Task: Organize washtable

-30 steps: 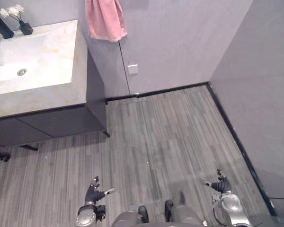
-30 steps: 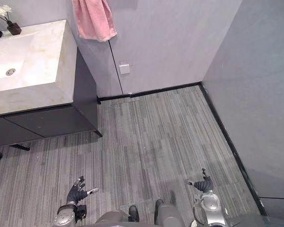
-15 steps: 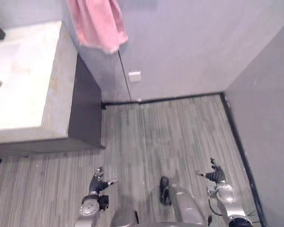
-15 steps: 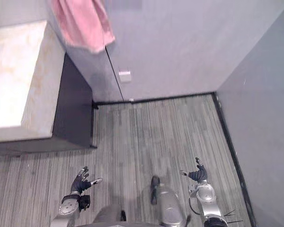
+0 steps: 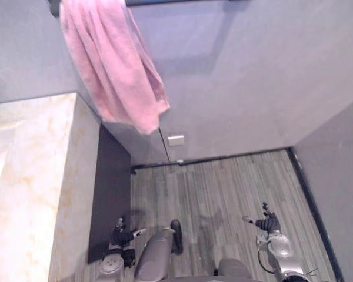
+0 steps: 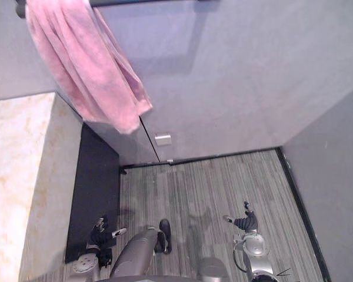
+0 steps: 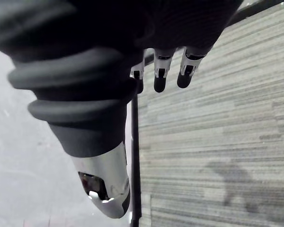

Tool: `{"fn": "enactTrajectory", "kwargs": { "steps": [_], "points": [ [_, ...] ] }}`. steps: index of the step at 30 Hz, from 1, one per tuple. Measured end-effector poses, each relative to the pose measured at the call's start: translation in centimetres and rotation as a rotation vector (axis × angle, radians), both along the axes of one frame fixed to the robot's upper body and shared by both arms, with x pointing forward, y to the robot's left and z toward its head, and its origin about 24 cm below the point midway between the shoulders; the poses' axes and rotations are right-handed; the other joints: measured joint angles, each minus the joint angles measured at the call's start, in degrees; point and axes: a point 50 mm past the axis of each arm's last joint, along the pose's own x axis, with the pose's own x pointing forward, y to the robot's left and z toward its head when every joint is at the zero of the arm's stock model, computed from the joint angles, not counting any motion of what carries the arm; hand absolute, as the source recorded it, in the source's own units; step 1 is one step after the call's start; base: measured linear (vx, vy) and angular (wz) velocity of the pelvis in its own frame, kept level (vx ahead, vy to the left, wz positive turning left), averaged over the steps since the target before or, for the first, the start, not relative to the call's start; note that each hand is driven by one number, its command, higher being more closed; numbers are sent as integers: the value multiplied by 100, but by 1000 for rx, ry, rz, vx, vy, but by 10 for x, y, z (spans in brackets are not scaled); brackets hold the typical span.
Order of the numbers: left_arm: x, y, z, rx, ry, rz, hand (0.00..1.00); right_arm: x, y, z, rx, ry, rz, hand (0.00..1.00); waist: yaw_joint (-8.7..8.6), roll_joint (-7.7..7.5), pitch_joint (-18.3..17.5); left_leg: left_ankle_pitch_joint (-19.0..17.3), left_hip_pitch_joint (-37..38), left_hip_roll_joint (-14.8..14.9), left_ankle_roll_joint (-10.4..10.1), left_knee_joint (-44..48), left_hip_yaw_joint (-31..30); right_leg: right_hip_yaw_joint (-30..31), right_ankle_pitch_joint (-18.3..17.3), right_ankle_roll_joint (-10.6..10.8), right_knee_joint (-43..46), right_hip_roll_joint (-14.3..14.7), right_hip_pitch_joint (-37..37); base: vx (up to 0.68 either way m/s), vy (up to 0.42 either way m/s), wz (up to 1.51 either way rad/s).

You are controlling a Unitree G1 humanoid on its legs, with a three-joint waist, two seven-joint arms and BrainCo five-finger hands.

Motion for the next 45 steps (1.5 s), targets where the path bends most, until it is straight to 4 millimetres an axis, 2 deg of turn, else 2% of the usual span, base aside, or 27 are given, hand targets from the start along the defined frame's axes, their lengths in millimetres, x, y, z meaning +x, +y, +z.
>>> {"fn": "enactTrajectory", "kwargs": {
  "steps": [1, 3, 4, 5, 6, 7, 8, 9, 11, 13, 14, 16, 17, 18, 19, 20, 21, 23, 26, 28, 34, 40, 45],
  "points": [
    [-1, 2, 0, 6, 2, 1, 0, 0, 3, -1, 5, 4, 5, 0, 0, 0, 0, -63, 187, -19, 21, -51, -5, -40, -37, -75, 291, -22, -146, 468, 126, 20],
    [1, 7, 1, 24, 4, 3, 0, 2, 10, -2, 1, 9, 51, 0, -26, -1, 0, -115, 772, -38, 34, -376, -92, -321, -220, -406, 359, -1, -541, 484, 59, 23],
    [5, 7, 2, 31, -4, 6, 0, 5, 12, -1, -1, 6, 67, 0, -54, 14, -2, -113, 1108, 9, 32, -615, -189, -485, -288, -535, -245, 152, -808, 415, -10, 32],
    [7, 7, 2, 31, -6, 6, 0, 5, 12, -1, -1, 4, 68, 0, -74, 17, -5, -113, 1173, 30, 32, -660, -231, -495, -283, -543, -493, 217, -867, 397, -54, 47],
    [8, 7, 3, 31, -12, 5, 0, 7, 12, 0, -2, 0, 68, 0, -154, 9, -10, -112, 1271, 67, 2, -702, -345, -446, -228, -562, -1347, 377, -944, 371, -70, 63],
    [7, 7, 2, 35, -6, -1, 0, 6, 12, 0, -1, 2, 62, 0, -180, -95, -70, -175, 1362, 30, -175, -710, -399, -349, 331, -815, -2624, 515, -910, 367, -72, 68],
    [6, 7, 2, 35, -2, 0, 0, 2, 11, -2, -1, 11, 57, 0, -183, -164, -105, -261, 1408, -10, -305, -673, -429, -303, 1027, -901, -2918, 509, -945, 387, -94, 70],
    [5, 0, -2, 14, 13, 4, 0, -6, 5, -6, -8, 38, 40, 0, -196, -66, -153, -336, 1468, 96, -431, -594, -549, -404, 1010, -913, -2865, 540, -827, 390, -110, 43],
    [1, -4, -4, 0, 22, 7, 0, -11, 5, -9, 0, 53, 28, 0, -158, -11, -275, -318, 1369, 276, -571, -234, -522, -555, 929, -1007, -3209, 639, -532, 381, -143, 32],
    [1, -10, -5, -20, 21, 9, 0, -12, 6, -10, 6, 55, 22, 0, -144, 13, -264, -253, 850, 544, -970, 1162, -266, -653, 915, -1071, -3551, 678, -28, 382, -144, 22],
    [0, -11, -6, -23, 24, 10, 0, -12, 6, -10, 9, 55, 18, 0, -138, 9, -261, -288, 811, 613, -916, 1269, -186, -643, 906, -1086, -3618, 679, 107, 295, -69, 2],
    [2, -12, -5, -27, 19, 10, 0, -12, 2, -9, 9, 46, -4, 0, -139, 5, -264, -383, 728, 877, -946, 1029, -65, -637, 906, -1086, -3835, 603, 530, 231, 9, -3],
    [3, -12, -4, -27, 14, 9, 0, -11, 2, -8, 9, 42, -5, 0, -137, 5, -264, -381, 705, 900, -947, 829, -68, -632, 905, -1085, -3850, 568, 559, 215, 78, -11],
    [4, -13, -4, -27, 11, 9, 0, -10, 0, -7, 9, 36, -12, 0, -145, 27, -274, -272, 675, 938, -1024, 158, -103, -626, 897, -1068, -3852, 532, 566, 111, 95, -12],
    [3, -13, -4, -28, 11, 10, 0, -11, -4, -7, 2, 35, -23, 0, -158, 102, -307, 106, 686, 951, -1108, -389, -163, -632, 876, -1024, -3860, 552, 565, 148, 155, -12],
    [5, -12, -3, -26, 7, 11, 0, -15, -8, -8, -5, 46, -37, 0, -157, 246, -357, 556, 694, 1037, -1043, -770, -289, -612, 788, -876, -3917, 613, 618, 136, 150, -3],
    [8, -9, -1, -19, -6, 16, 0, -19, -4, -12, 11, 66, -42, 0, -156, 157, -362, 593, 793, 887, -1029, -922, -284, -614, 768, -785, -4010, 505, 667, 123, 142, 6],
    [10, -8, 2, -9, -23, 18, 0, -23, -2, -14, 19, 76, -46, 0, -158, 89, -375, 717, 874, 707, -929, -1219, -303, -639, 788, -716, -4073, 348, 667, 64, 115, 18],
    [14, -6, 12, 2, -81, 27, 0, -30, -2, -17, 20, 95, -51, 0, -168, 74, -380, 1015, 1099, 490, -842, -1769, -332, -687, 854, -607, -4230, 189, 747, 28, 80, 17],
    [25, -7, 32, 7, -191, 20, 0, -29, 0, -18, 26, 91, -51, 0, -169, 71, -382, 1261, 1264, 434, -825, -2191, -406, -785, 867, -592, -4250, 164, 759, -39, -10, 18],
    [40, -14, 83, 9, -460, -20, 0, -30, 2, -18, 24, 93, -41, 0, -181, 66, -401, 1721, 1627, 429, -816, -2983, -552, -850, 887, -585, -4263, 183, 765, -78, -12, 9],
    [51, -20, 112, 37, -610, -60, 0, -37, 4, -20, 13, 109, -17, 0, -199, 12, -482, 1738, 1751, 407, -804, -3003, -588, -841, 959, -540, -4427, 210, 950, -67, 7, 2],
    [60, -27, 117, 130, -627, -119, 0, -35, 5, -19, 6, 106, -6, 0, -253, 8, -591, 1754, 1783, 365, -783, -3001, -570, -802, 1068, -538, -4562, 219, 1033, -18, 3, -2]
  ]
}}
